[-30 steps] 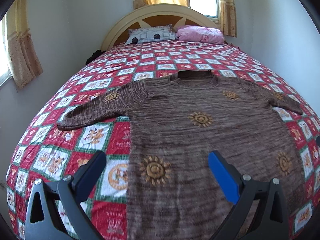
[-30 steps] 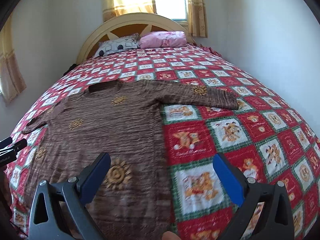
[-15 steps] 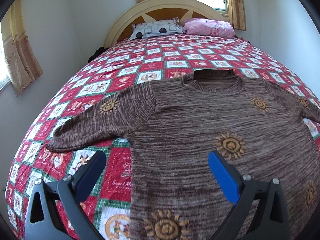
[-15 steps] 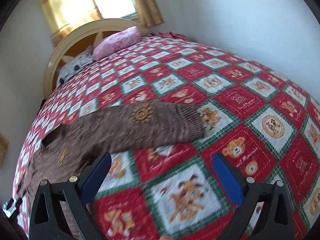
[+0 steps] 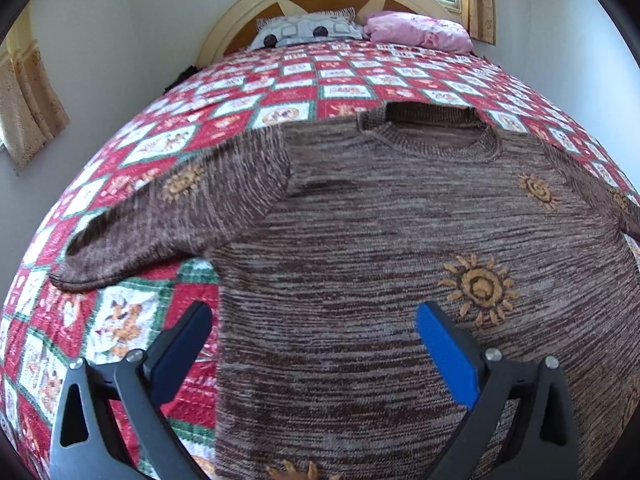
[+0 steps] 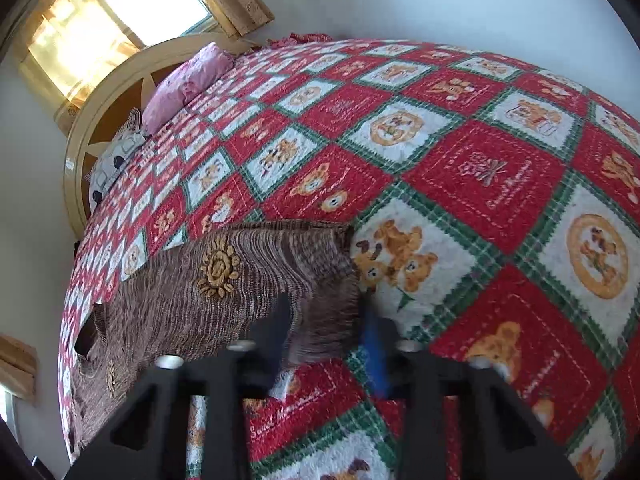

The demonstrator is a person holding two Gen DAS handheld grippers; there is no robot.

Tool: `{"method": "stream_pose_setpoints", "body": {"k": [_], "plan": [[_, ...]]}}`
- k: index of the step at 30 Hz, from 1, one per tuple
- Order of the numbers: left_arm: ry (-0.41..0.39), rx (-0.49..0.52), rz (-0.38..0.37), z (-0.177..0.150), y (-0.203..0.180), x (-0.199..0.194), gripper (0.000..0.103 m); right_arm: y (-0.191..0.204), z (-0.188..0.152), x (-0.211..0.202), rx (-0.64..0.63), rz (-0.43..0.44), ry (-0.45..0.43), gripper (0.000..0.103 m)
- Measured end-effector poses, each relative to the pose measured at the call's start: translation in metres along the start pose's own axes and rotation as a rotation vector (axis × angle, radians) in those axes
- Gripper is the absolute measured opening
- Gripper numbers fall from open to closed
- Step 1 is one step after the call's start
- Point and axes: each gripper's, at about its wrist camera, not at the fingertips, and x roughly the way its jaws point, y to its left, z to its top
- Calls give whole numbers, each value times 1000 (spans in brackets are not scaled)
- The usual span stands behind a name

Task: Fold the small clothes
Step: 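Lower both grippers toward the brown sweater, left gripper toward its shoulder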

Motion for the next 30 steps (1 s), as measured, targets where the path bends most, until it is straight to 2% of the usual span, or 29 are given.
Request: {"method": "stream_pose_setpoints", "body": {"k": [6,11,14,21,23,27,29,30], "plan": [[63,-10,-44,-4,1,13,103,17,5,0,-39,-22,-28,13],[62,3,-59,-5,-3,16,103,78,2,-21,-211,-13,-97,12],[63,-7,-71,-6,-1,16,103,129,-10,-28,-346,10,-119,12],[74,-7,-95,-6,0,20,103,243,-60,-23,-628,106,-126,11],[74,-10,-98,-7,0,20,103,277,-86,-17,-723,143,-114,11],[74,-7,-98,-8,-1,20,103,316,-130,3,-813,238,-26,12],[74,-5,-98,-8,-1,20,103,320,-148,18,-816,302,61,19],[73,-7,-101,-8,0,20,103,319,-155,24,-814,327,99,40]]}}
